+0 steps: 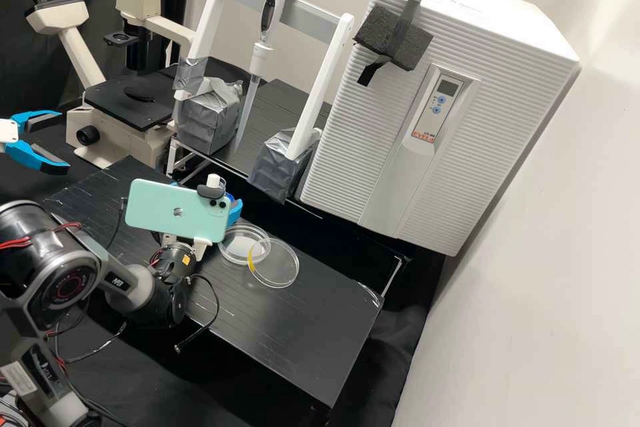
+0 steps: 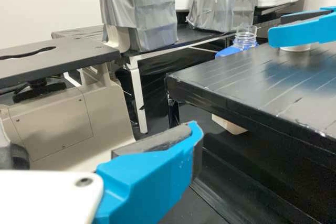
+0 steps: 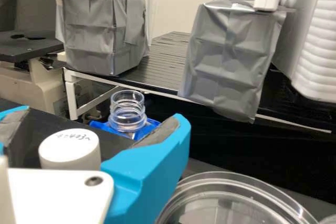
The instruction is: Close the bottle
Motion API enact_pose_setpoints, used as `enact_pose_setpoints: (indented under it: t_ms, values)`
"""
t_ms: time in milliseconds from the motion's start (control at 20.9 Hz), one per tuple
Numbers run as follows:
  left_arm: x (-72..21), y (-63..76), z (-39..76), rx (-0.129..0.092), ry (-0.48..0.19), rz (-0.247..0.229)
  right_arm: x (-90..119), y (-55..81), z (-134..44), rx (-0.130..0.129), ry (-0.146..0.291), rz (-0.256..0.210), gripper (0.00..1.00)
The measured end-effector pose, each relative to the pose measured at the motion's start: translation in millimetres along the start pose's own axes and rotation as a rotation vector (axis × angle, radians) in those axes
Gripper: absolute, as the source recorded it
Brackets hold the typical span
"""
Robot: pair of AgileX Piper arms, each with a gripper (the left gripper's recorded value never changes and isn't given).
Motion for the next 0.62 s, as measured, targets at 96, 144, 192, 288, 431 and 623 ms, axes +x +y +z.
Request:
enact_pose_setpoints:
  t_ms: [96, 144, 192, 288, 431, 623]
  values:
    - [0.4, 0.9, -0.6, 0.003, 0.0, 0.002, 0.0, 0.0, 0.0, 0.0, 0.0, 0.0, 0.0]
    - [0.4, 0.9, -0.6, 0.003, 0.0, 0.002, 0.0, 0.0, 0.0, -0.002, 0.0, 0.0, 0.0]
    - [0.4, 0.9, -0.6, 0.003, 0.0, 0.002, 0.0, 0.0, 0.0, -0.004, 0.0, 0.0, 0.0]
    - [0.4, 0.9, -0.6, 0.003, 0.0, 0.002, 0.0, 0.0, 0.0, -0.009, 0.0, 0.0, 0.0]
    - [0.4, 0.9, -0.6, 0.003, 0.0, 0.002, 0.0, 0.0, 0.0, -0.011, 0.0, 0.0, 1.0]
    - [0.4, 0.9, -0.6, 0.003, 0.0, 0.002, 1.0, -0.9, -1.5, -0.037, -0.002, 0.012, 1.0]
